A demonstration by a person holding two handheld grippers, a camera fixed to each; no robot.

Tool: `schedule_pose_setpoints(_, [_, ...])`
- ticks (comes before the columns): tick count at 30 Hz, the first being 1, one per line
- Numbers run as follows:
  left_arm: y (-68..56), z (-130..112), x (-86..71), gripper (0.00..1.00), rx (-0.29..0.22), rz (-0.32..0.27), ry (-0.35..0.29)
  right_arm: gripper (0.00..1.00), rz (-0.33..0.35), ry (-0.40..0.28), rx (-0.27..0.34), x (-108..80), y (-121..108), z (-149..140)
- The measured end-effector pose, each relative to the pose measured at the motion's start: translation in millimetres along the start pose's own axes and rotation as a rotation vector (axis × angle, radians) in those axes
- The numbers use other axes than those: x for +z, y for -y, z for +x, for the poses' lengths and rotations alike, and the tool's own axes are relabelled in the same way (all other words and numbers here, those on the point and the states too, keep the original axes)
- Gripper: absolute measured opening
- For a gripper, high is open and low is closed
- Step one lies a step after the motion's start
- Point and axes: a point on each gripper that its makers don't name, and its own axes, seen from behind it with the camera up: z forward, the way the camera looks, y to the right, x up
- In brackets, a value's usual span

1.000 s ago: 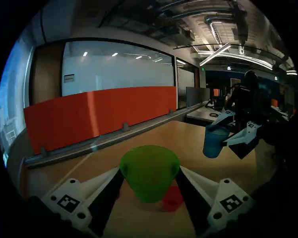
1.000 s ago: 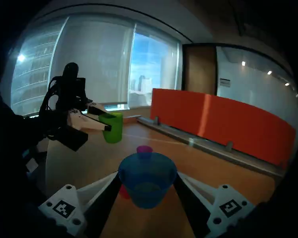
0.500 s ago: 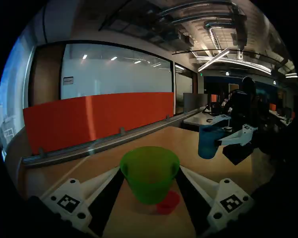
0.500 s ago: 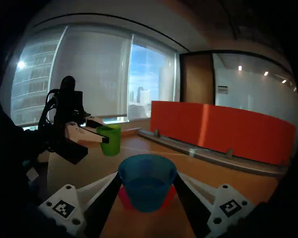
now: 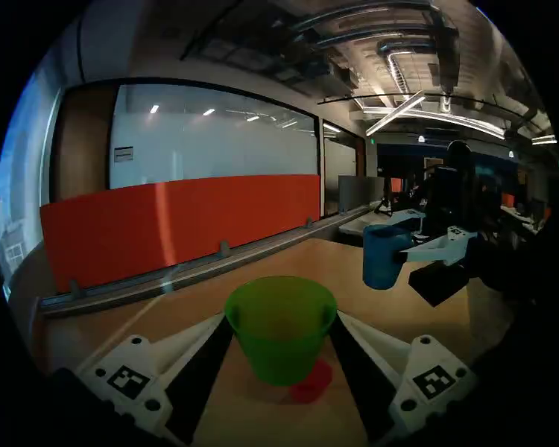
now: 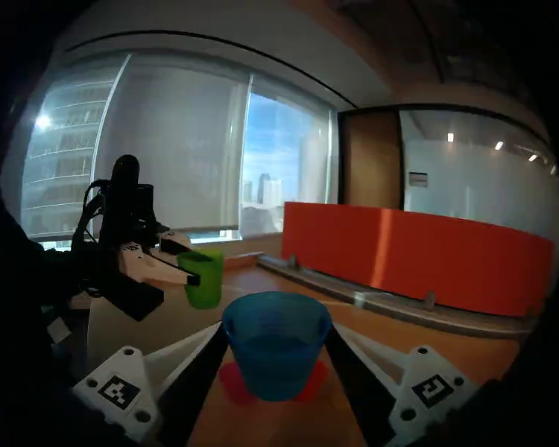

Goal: Pour water

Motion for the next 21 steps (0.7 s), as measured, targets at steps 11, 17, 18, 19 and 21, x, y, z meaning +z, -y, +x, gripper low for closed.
schedule_pose_setpoints(11, [-14.1,-8.9,0.9,0.87,0.008,-0.021,-0.019,0.91,0.009,0.003,-0.049,4.2,-1.5,10.3])
schedule_pose_setpoints(17, [-22.4,-10.3,1.4,0.87,0.005,-0.027,-0.033,0.91,0.014,0.005,-0.065,6.7,-3.8,15.9])
schedule_pose_setpoints(18, [-23.1,-10.6,1.5,0.87,0.003,-0.029,-0.035,0.91,0.015,0.006,-0.070,7.1,-3.9,16.8])
schedule_pose_setpoints(19, [-23.7,-10.9,1.6,0.87,0.001,-0.030,-0.036,0.91,0.017,0.007,-0.075,7.6,-3.9,17.7])
schedule_pose_setpoints(21, [-25.1,-11.7,1.9,0.87,-0.003,-0.033,-0.038,0.91,0.020,0.007,-0.088,8.5,-3.8,19.8])
